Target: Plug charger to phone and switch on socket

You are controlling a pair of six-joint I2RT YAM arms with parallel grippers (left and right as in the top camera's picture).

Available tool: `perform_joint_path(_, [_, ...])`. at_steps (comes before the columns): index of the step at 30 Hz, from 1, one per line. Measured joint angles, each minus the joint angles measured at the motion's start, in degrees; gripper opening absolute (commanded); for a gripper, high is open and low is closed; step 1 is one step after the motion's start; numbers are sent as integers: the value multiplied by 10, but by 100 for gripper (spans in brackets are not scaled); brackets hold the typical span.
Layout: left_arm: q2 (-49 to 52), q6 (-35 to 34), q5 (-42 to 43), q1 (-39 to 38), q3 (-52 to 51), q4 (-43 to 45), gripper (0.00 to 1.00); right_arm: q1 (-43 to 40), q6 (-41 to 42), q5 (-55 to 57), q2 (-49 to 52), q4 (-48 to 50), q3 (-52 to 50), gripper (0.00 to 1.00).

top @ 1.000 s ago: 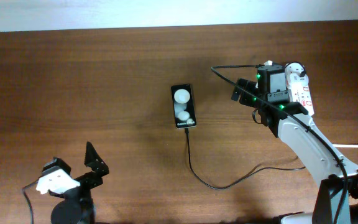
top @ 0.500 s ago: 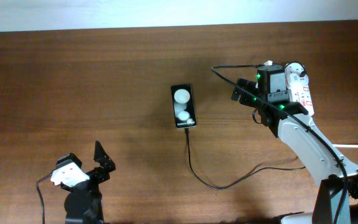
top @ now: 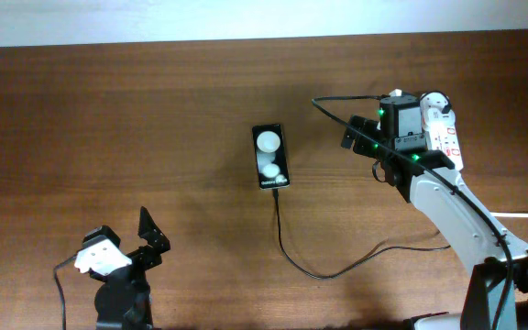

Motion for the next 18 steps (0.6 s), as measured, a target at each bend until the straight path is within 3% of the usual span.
perform_joint_path(18, [0, 0, 20, 0, -9, 80, 99, 0, 0, 0, 0, 0, 0, 99])
